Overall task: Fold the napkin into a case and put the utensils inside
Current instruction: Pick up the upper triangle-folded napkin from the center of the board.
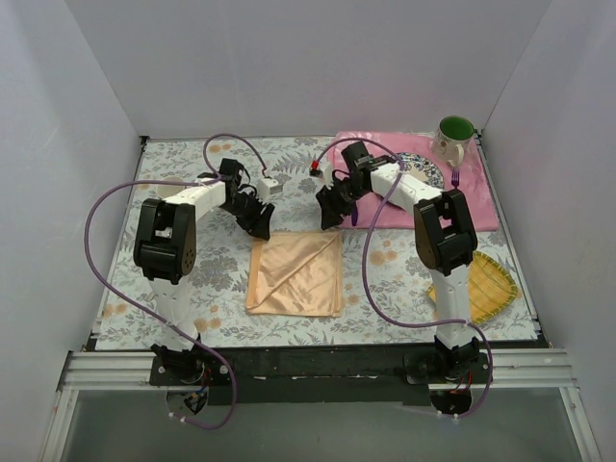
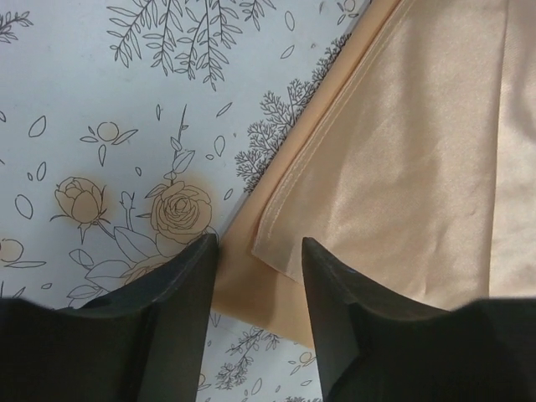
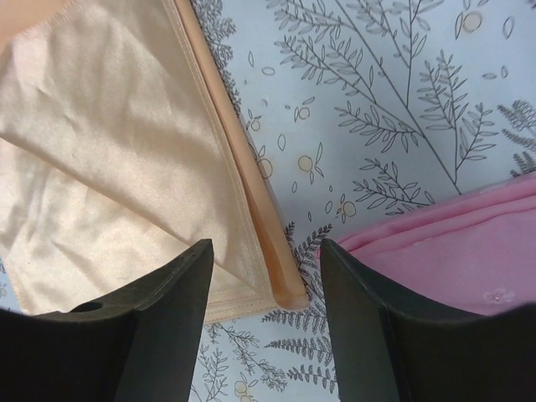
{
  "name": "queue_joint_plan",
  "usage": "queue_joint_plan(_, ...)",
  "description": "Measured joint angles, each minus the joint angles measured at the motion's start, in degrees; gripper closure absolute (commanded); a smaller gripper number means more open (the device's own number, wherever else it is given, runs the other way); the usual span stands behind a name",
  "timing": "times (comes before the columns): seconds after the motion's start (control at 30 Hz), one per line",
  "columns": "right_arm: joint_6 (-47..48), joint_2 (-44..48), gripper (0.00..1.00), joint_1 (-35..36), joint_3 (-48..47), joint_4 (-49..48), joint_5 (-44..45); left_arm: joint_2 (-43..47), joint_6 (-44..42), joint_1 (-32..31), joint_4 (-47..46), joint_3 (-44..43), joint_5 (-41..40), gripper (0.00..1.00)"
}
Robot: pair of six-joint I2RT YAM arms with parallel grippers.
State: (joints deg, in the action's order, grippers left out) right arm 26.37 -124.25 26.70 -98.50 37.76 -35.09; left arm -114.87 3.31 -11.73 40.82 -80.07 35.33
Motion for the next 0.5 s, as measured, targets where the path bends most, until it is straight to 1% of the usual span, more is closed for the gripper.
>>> queue_joint_plan(0.03,-0.26,0.24,0.37,0.00,-0.35,0.02,-0.26,-0.59,-0.90,0.00,0.35,-0.39,0.00,0.62)
queue_joint_plan(0.07,-0.44,0.39,0.38,0.02,-0.74,0.04,-0.46,-0.87,-1.55,0.00,0.63,-0.66,0.28,0.67)
queue_joint_plan(0.23,-0.68,0.55,0.39,0.04,-3.23,0.72,-2.08,-0.31,-6.38,0.02,1.88,0.42,0.35,0.73)
queue_joint_plan(0.3,-0.52,0.55,0.42,0.13,-3.43,1.31,-2.71,1.31,-8.52,0.02,1.90,2.86,0.39,0.76)
queue_joint_plan(0.43,-0.02,0.55,0.48,0.79,-2.54,1.77,-3.28,5.92,-12.15,0.02,2.71,9.16,-0.17,0.78)
queue_joint_plan(0.5,0.31,0.55,0.48,1.42,-0.90,1.16,-3.52,7.74,-13.20,0.04,3.26,11.37,-0.57,0.78)
